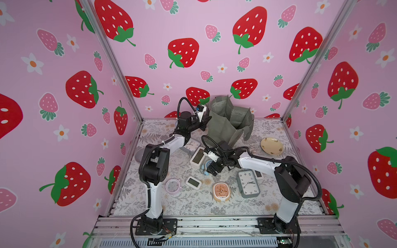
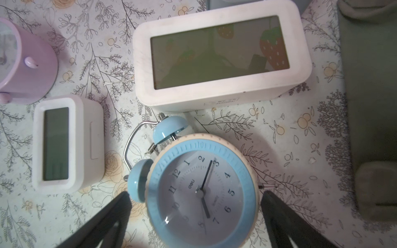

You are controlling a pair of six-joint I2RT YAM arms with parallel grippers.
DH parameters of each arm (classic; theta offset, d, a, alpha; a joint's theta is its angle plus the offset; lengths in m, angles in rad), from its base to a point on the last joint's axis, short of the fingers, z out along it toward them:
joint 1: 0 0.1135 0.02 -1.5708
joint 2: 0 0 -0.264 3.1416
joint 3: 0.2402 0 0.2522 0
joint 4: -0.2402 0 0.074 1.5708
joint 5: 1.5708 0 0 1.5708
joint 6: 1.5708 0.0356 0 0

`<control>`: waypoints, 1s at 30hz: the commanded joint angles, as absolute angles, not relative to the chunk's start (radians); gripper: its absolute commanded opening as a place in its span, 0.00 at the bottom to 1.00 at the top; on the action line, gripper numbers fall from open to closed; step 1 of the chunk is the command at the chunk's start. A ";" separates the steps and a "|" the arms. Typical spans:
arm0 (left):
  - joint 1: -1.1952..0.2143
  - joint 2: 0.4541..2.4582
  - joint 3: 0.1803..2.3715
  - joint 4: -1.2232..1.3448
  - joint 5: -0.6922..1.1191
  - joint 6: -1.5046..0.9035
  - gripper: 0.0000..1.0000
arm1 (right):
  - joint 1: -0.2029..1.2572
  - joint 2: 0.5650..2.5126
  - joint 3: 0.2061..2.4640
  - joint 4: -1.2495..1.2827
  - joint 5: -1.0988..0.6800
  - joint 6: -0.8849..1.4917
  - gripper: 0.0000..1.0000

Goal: Put the alarm clock into the canvas bag
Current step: Pick up the alarm from the center of the board.

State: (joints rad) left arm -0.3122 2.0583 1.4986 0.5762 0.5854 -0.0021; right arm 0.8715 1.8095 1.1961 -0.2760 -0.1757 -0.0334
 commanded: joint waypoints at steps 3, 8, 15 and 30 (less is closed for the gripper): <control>-0.311 2.097 1.532 0.565 0.603 -0.008 0.00 | 0.876 1.842 1.225 -0.258 -0.192 -0.006 0.92; -0.312 2.097 1.532 0.566 0.607 -0.011 0.00 | 0.877 1.854 1.227 -0.255 -0.185 0.000 0.94; -0.314 2.100 1.534 0.566 0.607 -0.014 0.00 | 0.876 1.877 1.242 -0.256 -0.179 0.006 0.95; -0.314 2.103 1.534 0.564 0.610 -0.012 0.00 | 0.877 1.861 1.239 -0.255 -0.167 0.009 0.82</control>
